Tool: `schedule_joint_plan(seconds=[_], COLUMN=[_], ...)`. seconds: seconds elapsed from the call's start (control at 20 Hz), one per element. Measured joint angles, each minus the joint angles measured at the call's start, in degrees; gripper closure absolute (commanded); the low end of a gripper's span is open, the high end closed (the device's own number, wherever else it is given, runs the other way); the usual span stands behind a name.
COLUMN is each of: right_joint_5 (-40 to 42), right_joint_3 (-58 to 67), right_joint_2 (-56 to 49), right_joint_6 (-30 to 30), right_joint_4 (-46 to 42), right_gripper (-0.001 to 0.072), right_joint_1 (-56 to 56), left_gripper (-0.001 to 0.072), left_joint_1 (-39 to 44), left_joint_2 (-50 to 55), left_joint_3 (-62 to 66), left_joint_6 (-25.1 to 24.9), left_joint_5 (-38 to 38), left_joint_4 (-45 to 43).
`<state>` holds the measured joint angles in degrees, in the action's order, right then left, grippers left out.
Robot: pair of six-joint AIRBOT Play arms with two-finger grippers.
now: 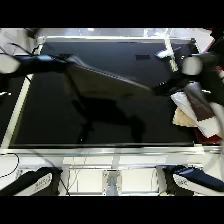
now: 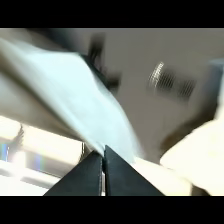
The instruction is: Fold the shirts.
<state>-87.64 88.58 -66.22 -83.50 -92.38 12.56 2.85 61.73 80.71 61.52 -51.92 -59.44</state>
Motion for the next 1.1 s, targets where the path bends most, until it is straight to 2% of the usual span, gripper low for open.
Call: schedule_joint_plan(seconds=[0.15,0.25,0.4,0.5,0.65,0.8,0.9,1.05,1.1], right_joint_5=[1.88,5.29,12.41,16.37,21.44,25.66,28.39,34.14,36.02], right_joint_3=[7.63,15.08,24.06,26.82,28.70,29.46,29.62,29.79,29.79], right_joint_2=[10.67,13.84,13.03,8.68,-2.54,-17.42,-27.45,-40.54,-43.74], right_joint_6=[-2.16,-3.08,-3.78,-4.02,-4.22,-4.26,-4.22,-4.20,-4.20], right_joint_4=[-0.72,-0.81,-0.76,0.15,4.33,13.97,19.67,24.81,25.77], right_gripper=[0.0703,0.0703,0.0703,0.0704,0.0703,0.0702,0.0701,0.0695,0.0601], right_joint_1=[-0.48,-0.59,-0.70,-0.76,-0.76,-0.37,0.87,4.07,5.14], left_gripper=[0.0695,0.0695,0.0695,0.0694,0.0694,0.0694,0.0694,0.0693,0.0692], left_joint_1=[0.31,1.64,3.37,3.91,4.26,4.44,4.50,4.44,4.35], left_joint_2=[-13.00,-19.50,-23.67,-22.71,-15.87,-5.01,3.85,18.51,22.71], left_joint_3=[0.39,1.70,3.50,4.02,4.31,3.26,1.68,0.31,0.09], left_joint_6=[1.36,1.88,3.10,5.38,8.81,10.19,10.56,11.61,12.09], left_joint_5=[0.17,0.33,-0.02,-3.50,-15.50,-26.73,-28.68,-25.03,-22.95], left_joint_4=[-0.04,-0.07,-0.07,-1.55,-4.74,-6.97,-9.94,-16.48,-17.75])
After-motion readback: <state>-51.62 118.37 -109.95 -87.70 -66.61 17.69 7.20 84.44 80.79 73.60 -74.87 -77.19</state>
